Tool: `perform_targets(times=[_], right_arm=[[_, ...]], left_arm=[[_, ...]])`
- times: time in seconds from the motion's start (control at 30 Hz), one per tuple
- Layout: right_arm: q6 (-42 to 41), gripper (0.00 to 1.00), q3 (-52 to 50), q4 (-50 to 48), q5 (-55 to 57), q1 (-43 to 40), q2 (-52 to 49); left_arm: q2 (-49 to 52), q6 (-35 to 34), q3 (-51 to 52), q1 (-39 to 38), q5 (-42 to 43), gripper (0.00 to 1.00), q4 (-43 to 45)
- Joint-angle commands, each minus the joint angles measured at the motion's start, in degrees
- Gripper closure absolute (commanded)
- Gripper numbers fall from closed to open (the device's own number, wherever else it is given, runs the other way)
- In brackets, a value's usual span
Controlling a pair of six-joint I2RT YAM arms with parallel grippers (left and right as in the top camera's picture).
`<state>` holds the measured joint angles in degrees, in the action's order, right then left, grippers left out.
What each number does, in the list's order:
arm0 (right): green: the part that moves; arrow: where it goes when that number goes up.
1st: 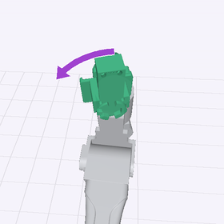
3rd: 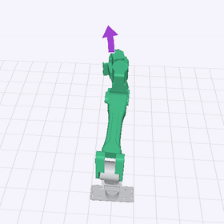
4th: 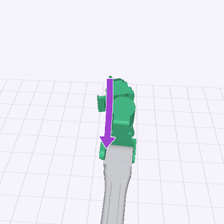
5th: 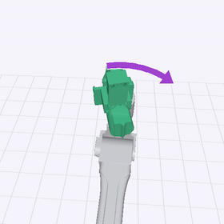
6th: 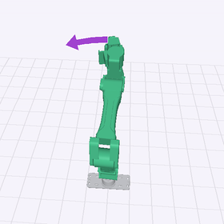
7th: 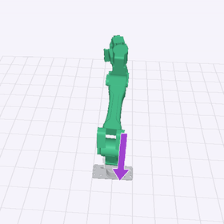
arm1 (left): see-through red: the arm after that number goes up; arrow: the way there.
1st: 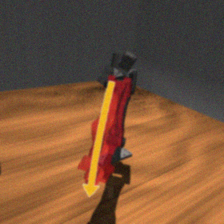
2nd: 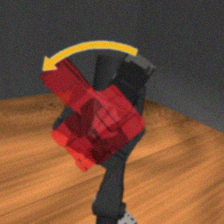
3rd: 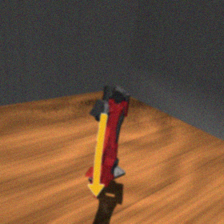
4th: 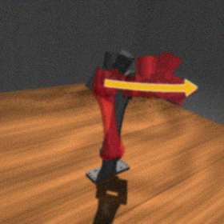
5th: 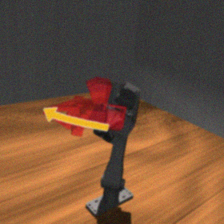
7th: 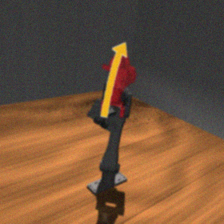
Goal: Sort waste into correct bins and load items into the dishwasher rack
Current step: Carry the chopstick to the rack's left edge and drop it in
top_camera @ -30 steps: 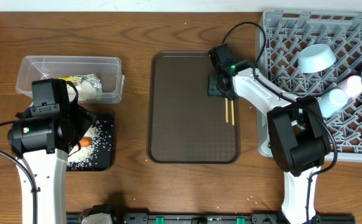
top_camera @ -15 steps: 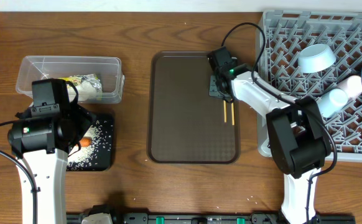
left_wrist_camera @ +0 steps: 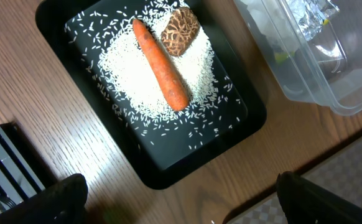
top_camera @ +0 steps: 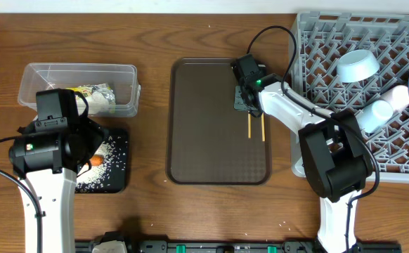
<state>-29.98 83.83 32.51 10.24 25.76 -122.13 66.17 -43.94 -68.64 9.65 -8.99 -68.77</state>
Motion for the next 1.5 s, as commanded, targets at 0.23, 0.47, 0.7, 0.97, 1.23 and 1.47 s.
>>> perform_targets(times=[0.23,0.47,0.7,0.97,1.23,1.47], right_arm=[[0.1,0.99,-1.7,3.1,-9.0,-2.5,5.0],[7.2,0.99,-1.7,5.3,-12.2,-7.6,17.8],[13.1,0.99,-1.7,5.6,-12.2,-16.8,28.7],[24.7,0.99,-1.9,5.6,-12.2,-24.0,28.9],[27.1,0.99,-1.9,2.7,-11.6,-24.6,22.9],[26.8,0.43,-1.8,1.5,-11.6,-24.5,20.8]], left_arm=[[0.0,-0.9,0.2,0.3,-0.7,0.02,-0.2],[0.0,-0.9,0.2,0.3,-0.7,0.02,-0.2],[0.0,-0.9,0.2,0.3,-0.7,0.02,-0.2],[0.0,-0.9,0.2,0.3,-0.7,0.02,-0.2],[0.0,-0.9,0.2,0.3,-0.7,0.02,-0.2],[0.0,-0.9,0.2,0.3,-0.7,0.02,-0.2]])
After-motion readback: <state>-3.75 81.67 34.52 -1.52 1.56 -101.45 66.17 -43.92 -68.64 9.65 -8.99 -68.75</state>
